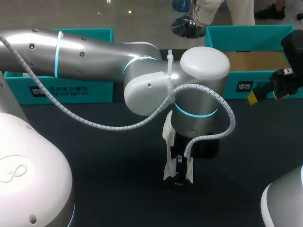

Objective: Take the shoe out of the shoebox, open the shoe tongue, remove and reinsert the insole, then place the shoe into the shoebox

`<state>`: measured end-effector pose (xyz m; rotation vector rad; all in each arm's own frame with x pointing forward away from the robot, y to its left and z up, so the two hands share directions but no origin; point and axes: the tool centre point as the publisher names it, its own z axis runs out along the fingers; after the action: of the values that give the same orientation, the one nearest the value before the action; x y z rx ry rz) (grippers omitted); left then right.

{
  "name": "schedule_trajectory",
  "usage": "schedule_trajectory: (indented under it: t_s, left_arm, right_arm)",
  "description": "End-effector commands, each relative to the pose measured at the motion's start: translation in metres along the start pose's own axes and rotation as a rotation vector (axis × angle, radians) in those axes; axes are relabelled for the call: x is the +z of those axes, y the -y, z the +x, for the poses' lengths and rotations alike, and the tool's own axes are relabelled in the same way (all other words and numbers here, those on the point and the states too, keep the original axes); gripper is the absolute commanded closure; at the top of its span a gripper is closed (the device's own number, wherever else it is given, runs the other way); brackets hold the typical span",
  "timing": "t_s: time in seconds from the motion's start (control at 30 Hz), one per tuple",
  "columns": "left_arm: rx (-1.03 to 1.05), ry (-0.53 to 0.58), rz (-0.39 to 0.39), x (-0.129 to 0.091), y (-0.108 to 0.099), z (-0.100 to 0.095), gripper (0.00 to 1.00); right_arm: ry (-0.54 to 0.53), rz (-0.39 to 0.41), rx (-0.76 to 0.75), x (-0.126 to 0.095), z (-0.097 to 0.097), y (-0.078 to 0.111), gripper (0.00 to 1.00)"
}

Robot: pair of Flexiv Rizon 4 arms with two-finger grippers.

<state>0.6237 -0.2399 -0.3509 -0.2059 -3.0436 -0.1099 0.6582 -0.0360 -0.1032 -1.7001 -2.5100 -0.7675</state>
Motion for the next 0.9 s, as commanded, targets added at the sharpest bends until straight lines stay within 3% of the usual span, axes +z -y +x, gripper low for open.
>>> schedule_trajectory:
  t_s: [0.03,0.17,0.2,0.23,0.27,0.9]
  left_arm:
    - [-0.001,0.000,-0.004,0.008,0.002,-0.001,0.00]
    - [0.000,0.008,-0.002,0.013,0.003,-0.004,0.00]
    - [-0.001,0.015,0.000,0.014,0.003,-0.004,0.61]
    - [-0.001,0.018,0.005,0.014,0.003,-0.004,0.84]
    - [0.007,0.023,0.008,0.015,0.004,-0.004,1.00]
    - [0.025,0.017,0.016,0.012,0.000,0.006,1.00]
  right_arm:
    - [0.000,0.009,0.001,0.001,0.000,-0.005,0.00]
    - [0.000,0.009,0.001,0.001,0.000,-0.005,0.00]
    - [0.000,0.009,0.001,0.001,0.000,-0.005,0.00]
    - [0.000,0.009,0.001,0.001,0.000,-0.005,0.00]
    - [0.000,0.009,0.001,0.001,0.000,-0.005,0.00]
    - [0.000,0.009,0.001,0.001,0.000,-0.005,0.00]
